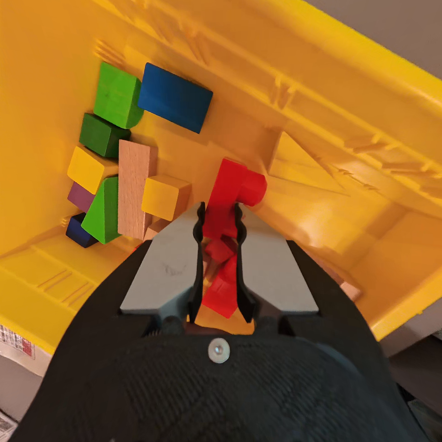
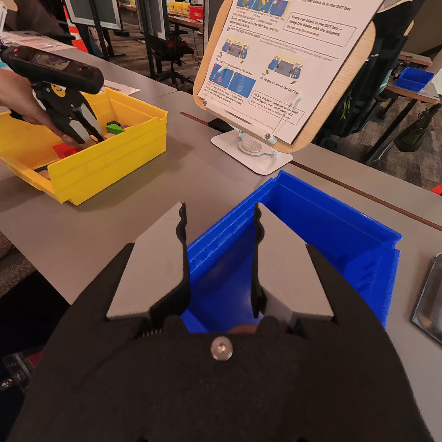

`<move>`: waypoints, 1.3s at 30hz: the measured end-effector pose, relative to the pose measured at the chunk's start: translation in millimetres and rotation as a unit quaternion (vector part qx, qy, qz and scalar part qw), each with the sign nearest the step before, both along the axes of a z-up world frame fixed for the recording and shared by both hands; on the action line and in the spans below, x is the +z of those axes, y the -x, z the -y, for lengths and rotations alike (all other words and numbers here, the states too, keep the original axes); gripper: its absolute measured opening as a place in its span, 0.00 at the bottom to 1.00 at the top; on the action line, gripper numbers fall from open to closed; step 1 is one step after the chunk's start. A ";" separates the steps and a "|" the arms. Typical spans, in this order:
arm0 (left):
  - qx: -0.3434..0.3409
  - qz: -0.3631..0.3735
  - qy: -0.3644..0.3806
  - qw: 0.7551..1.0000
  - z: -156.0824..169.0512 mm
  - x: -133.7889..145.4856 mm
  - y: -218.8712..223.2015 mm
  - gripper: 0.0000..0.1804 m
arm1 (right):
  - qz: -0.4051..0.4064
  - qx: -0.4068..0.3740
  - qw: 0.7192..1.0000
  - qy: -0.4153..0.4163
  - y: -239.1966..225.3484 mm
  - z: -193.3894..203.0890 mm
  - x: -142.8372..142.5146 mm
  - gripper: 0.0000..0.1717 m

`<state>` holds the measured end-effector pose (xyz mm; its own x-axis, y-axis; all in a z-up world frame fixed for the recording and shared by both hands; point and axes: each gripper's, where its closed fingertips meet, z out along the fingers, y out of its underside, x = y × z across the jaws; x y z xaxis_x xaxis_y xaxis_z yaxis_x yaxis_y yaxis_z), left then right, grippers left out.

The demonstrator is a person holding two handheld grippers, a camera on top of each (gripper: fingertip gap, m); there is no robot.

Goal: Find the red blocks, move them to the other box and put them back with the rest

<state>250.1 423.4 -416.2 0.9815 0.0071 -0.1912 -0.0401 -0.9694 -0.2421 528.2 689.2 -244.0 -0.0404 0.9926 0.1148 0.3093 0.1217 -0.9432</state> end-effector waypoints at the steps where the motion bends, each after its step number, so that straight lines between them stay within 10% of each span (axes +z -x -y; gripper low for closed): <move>1: -0.008 -0.002 -0.002 1.000 -0.1 0.0 -0.2 0.12 | 0.002 0.002 1.000 -0.002 0.8 1.3 -1.1 0.32; 19: -0.134 0.086 0.011 0.987 -4.2 -3.0 -10.8 0.10 | 0.016 0.046 0.999 0.001 3.7 23.6 -7.4 0.31; 26: -0.219 -0.061 -0.059 0.972 -9.2 48.0 1.4 0.10 | 0.012 0.082 0.996 0.031 2.5 34.4 -8.6 0.31; 29: -0.243 -0.178 -0.185 0.935 -28.7 115.2 -15.5 0.10 | 0.002 0.117 0.991 0.072 5.3 48.8 -5.2 0.31; 32: -0.288 -0.305 -0.325 0.847 -55.3 172.7 -81.0 0.10 | -0.007 0.177 0.976 0.124 9.6 79.7 -0.8 0.32; 39: -0.317 -0.402 -0.448 0.733 -97.4 161.3 -222.8 0.10 | 0.001 0.250 0.950 0.185 25.4 153.7 -7.3 0.38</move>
